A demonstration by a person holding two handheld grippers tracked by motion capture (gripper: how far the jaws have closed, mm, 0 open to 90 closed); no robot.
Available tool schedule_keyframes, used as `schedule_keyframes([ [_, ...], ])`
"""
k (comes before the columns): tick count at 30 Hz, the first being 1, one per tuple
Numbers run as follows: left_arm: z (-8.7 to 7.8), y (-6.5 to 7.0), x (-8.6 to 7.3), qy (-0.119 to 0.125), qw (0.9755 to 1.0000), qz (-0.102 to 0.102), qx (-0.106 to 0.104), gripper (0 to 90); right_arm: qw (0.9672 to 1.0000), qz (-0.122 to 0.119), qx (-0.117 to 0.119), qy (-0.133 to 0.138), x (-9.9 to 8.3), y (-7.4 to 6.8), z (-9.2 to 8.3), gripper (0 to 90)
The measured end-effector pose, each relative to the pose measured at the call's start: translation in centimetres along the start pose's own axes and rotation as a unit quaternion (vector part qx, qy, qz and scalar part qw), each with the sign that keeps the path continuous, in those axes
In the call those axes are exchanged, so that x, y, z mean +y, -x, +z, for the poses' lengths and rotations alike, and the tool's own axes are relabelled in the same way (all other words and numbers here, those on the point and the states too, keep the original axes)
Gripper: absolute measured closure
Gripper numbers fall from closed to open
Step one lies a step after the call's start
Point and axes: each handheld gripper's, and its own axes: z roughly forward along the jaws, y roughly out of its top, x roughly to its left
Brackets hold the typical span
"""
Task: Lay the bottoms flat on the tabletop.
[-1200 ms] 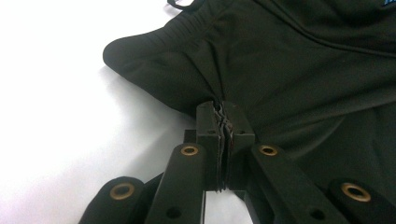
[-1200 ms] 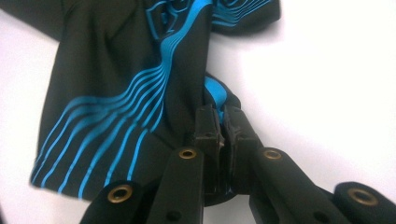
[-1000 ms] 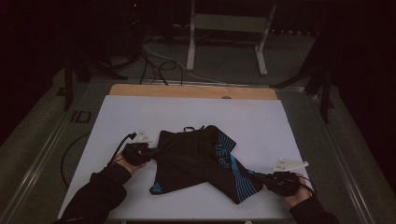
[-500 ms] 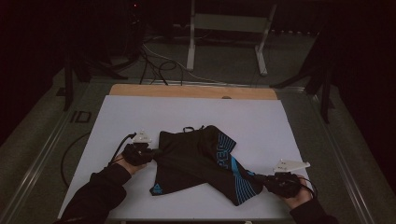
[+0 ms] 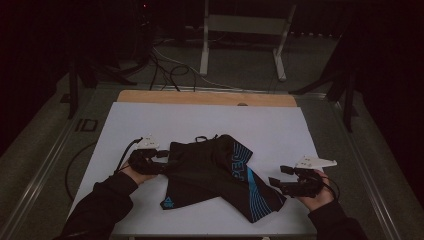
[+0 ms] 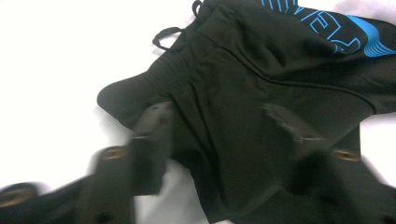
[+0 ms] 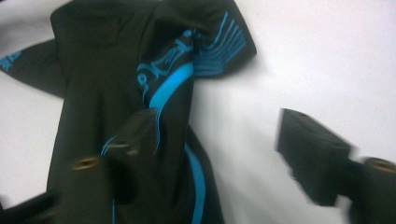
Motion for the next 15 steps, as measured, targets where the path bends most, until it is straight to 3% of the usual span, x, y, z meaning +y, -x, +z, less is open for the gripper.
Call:
schedule_keyframes([
  [4,0.2,-0.1,0.3,-0.004,1.0,-0.004,0.002,24.6,0.9997,0.003,0.02,0.009,1.2,0.7,1.0,14.4],
  [11,0.9,-0.8,0.8,-0.007,0.9993,-0.027,0.025,24.1,0.9999,0.007,0.009,0.0,2.9,1.3,3.6,13.8],
  [12,1.2,-1.2,0.9,-0.008,0.9988,-0.039,0.029,24.4,0.9999,0.011,0.007,-0.004,3.3,1.4,4.6,14.2],
  [15,1.7,-1.8,1.0,-0.013,0.9976,-0.053,0.041,25.6,0.9996,0.023,-0.002,-0.016,3.9,1.7,6.1,21.5],
])
